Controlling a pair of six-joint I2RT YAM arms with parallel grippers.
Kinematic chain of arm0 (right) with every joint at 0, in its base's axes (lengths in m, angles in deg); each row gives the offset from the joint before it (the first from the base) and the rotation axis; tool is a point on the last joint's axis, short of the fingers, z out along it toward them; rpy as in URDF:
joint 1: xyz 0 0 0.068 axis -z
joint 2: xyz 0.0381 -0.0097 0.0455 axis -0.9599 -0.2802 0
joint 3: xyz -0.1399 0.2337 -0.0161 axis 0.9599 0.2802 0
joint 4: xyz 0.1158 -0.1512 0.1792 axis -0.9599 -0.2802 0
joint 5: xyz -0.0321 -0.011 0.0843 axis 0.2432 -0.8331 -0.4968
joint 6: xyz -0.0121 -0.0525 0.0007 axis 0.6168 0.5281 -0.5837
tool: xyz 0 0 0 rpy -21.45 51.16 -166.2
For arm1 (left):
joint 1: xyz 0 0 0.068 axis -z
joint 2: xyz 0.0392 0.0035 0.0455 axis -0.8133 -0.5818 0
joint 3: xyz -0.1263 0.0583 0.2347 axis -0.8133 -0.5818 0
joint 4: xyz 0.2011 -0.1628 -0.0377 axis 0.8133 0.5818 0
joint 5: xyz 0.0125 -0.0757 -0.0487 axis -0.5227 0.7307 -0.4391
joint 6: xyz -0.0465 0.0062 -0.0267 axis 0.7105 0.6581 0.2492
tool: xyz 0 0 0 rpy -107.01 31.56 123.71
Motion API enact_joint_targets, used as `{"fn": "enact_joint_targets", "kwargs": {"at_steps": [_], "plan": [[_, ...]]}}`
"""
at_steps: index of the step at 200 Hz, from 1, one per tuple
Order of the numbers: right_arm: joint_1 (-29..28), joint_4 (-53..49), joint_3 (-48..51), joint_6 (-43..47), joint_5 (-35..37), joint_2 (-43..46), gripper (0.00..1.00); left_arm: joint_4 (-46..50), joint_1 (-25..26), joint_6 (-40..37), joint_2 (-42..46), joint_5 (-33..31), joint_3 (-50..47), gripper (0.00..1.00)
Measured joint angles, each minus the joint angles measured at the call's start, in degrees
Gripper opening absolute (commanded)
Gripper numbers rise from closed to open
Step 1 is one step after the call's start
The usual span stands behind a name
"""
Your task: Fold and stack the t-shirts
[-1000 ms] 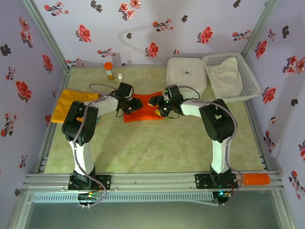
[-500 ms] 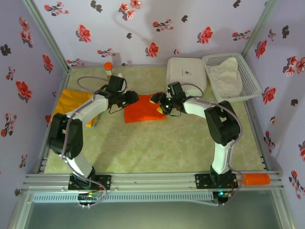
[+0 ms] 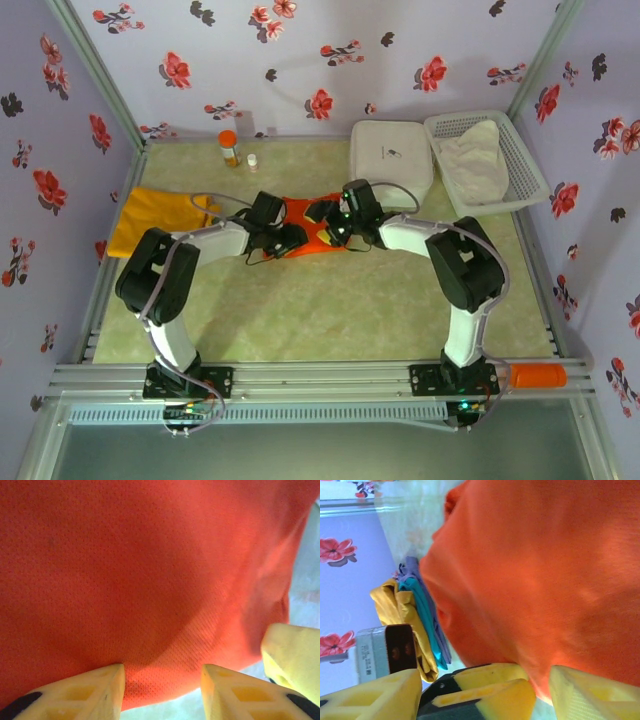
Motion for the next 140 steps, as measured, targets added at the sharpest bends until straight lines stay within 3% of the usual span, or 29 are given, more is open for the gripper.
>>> {"fn": "enact_joint_targets", "kwargs": {"at_steps": [69,140], "plan": [[0.8,8.2,5.7,-2.4,-0.5,-2.3,0.67,-1.0,-2.9,-1.1,0.9,0.2,-2.5,0.44],[2.6,8.0,6.7,-2.3,-0.5,-1.2,0.67,7.3,-12.3,-7.1,7.0,-0.8,-4.7,0.45]]}}
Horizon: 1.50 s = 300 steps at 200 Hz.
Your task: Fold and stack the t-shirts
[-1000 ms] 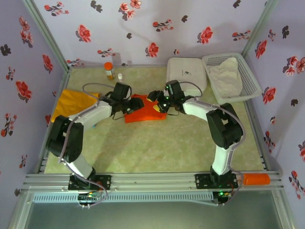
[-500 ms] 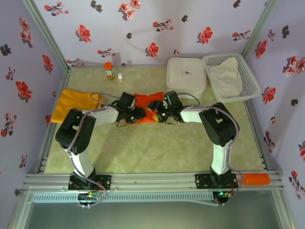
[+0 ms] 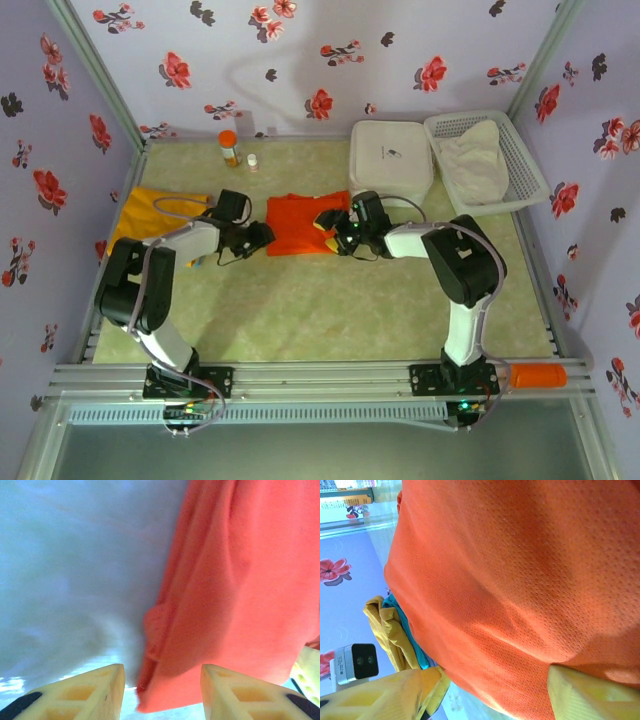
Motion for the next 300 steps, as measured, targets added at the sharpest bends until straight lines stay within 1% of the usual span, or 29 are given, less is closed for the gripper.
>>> {"fn": "enact_joint_targets", "kwargs": {"at_steps": [22,28,47,59,86,115,117,122,139,143,148,149,152,155,170,200,231,271,300], "plan": [[0.0,-1.7,-0.4,0.1,0.0,0.4,0.67,3.0,-1.5,-2.3,2.3,-0.5,0.8,0.49],[0.0,-2.4,-0.7,0.2,-0.1,0.5,0.67,3.6,-1.8,-3.0,2.7,-0.6,1.5,0.54],[0.0,-5.9,-2.4,1.0,-0.1,1.2,0.68,5.6,-2.3,-5.8,2.9,-0.8,4.5,0.64],[0.0,-8.4,-3.3,2.1,-0.3,2.4,0.68,6.4,-2.4,-7.7,2.9,-0.9,6.6,0.68],[0.1,-12.6,-5.4,5.2,-1.2,6.3,0.69,7.6,-2.4,-12.4,1.8,-1.4,10.5,0.7],[0.9,-18.7,-6.1,10.4,-0.4,11.9,0.7,9.2,-2.4,-16.7,-2.8,-1.7,13.8,0.7],[1.0,-19.2,-6.1,10.8,-0.3,12.3,0.74,9.4,-2.4,-16.9,-3.1,-1.7,14.0,0.7],[1.2,-20.6,-6.1,11.8,0.1,13.2,0.8,9.5,-2.4,-17.3,-3.8,-1.6,14.2,0.7],[2.0,-25.1,-6.1,15.7,1.3,15.6,0.82,9.8,-2.4,-18.0,-5.7,-1.6,14.3,0.71],[2.3,-26.2,-6.1,16.6,1.7,16.3,0.86,9.9,-2.4,-18.1,-6.1,-1.6,14.3,0.71],[2.6,-27.2,-6.1,17.4,1.8,16.9,0.88,9.9,-2.4,-18.2,-6.5,-1.5,14.3,0.72],[2.7,-27.4,-6.1,17.5,1.9,17.0,0.89,9.9,-2.4,-18.2,-6.6,-1.5,14.3,0.72],[2.9,-27.8,-6.1,18.3,1.9,17.3,0.97,9.9,-2.4,-18.2,-6.7,-1.5,14.3,0.72],[3.1,-28.5,-5.9,18.4,2.2,17.8,0.99,9.8,-2.4,-18.3,-7.0,-1.3,14.2,0.73],[4.3,-30.9,-5.0,21.2,3.5,20.1,0.99,9.2,-2.3,-18.4,-8.0,-0.5,14.3,0.76],[5.6,-37.2,-3.4,26.8,8.0,25.9,0.99,7.3,-1.7,-18.4,-9.7,1.0,14.3,0.76],[6.6,-40.4,-0.6,30.2,10.8,30.5,0.99,6.0,-0.8,-18.4,-12.3,2.4,15.1,0.76],[8.0,-42.2,3.0,31.3,11.2,31.2,0.99,5.6,-0.7,-18.3,-15.2,4.1,17.2,0.74],[8.5,-43.0,4.0,31.3,11.4,31.2,0.99,6.9,-0.9,-17.7,-16.2,4.4,18.6,0.69]]}}
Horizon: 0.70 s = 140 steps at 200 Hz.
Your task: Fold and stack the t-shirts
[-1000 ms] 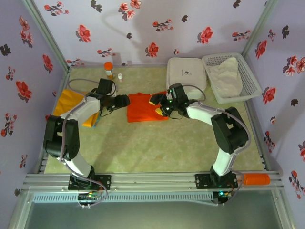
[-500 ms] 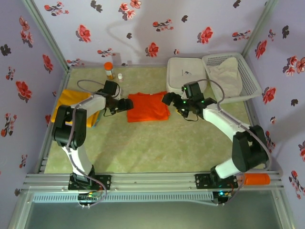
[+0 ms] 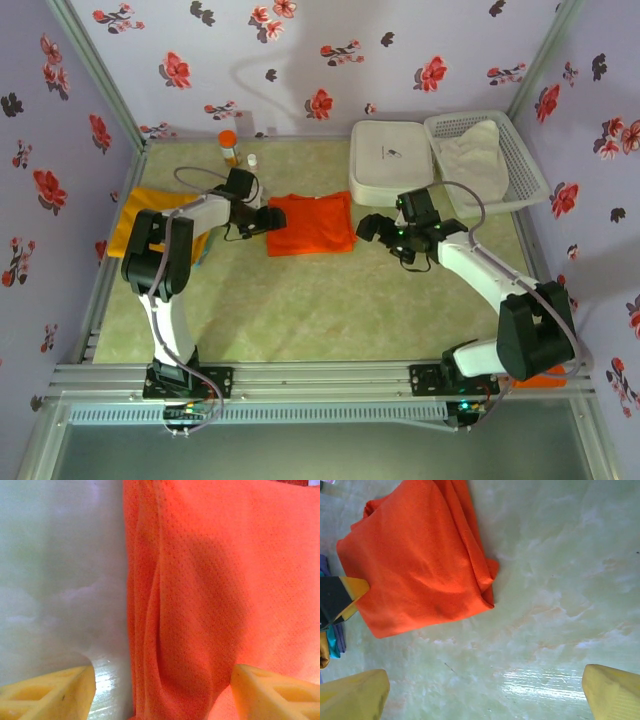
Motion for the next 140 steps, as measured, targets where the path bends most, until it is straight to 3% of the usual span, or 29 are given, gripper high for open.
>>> {"fn": "enact_joint_targets", "kwargs": {"at_steps": [80,115,140], "plan": [[1.1,0.0,0.5,0.0,-0.1,0.0,0.99,0.1,-0.1,0.5,-0.7,0.0,0.6,0.61],[1.3,0.0,1.0,0.0,-0.3,0.0,0.99,0.3,0.1,0.4,-1.7,0.2,1.8,0.53],[1.6,0.0,1.0,0.0,-0.6,0.0,0.99,-0.6,0.6,0.2,-2.8,0.9,2.5,0.42]]}}
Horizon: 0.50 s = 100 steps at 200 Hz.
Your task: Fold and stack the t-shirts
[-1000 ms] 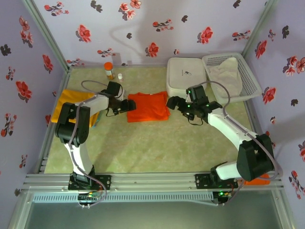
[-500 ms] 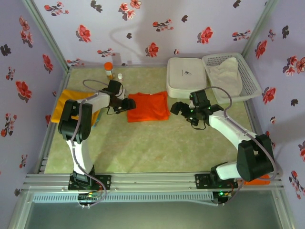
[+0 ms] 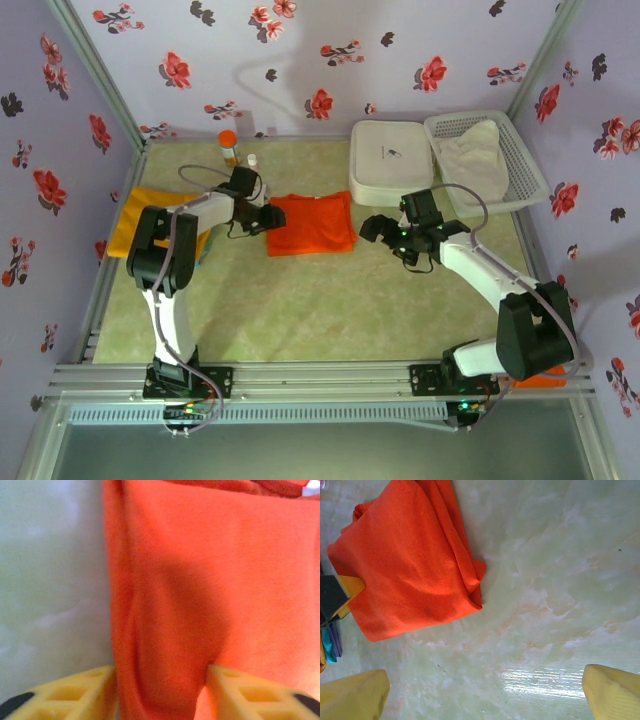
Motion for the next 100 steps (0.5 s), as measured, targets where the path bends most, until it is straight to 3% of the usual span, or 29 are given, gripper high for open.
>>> {"fn": "enact_joint_targets", "kwargs": {"at_steps": [47,100], "plan": [[0.5,0.0,0.0,0.0,-0.3,0.0,0.99,0.7,0.0,0.1,-1.0,0.0,1.2,0.41],[1.0,0.0,0.0,0.0,-0.5,0.0,0.99,2.1,0.1,-0.5,-1.4,-2.3,1.8,0.17]]}}
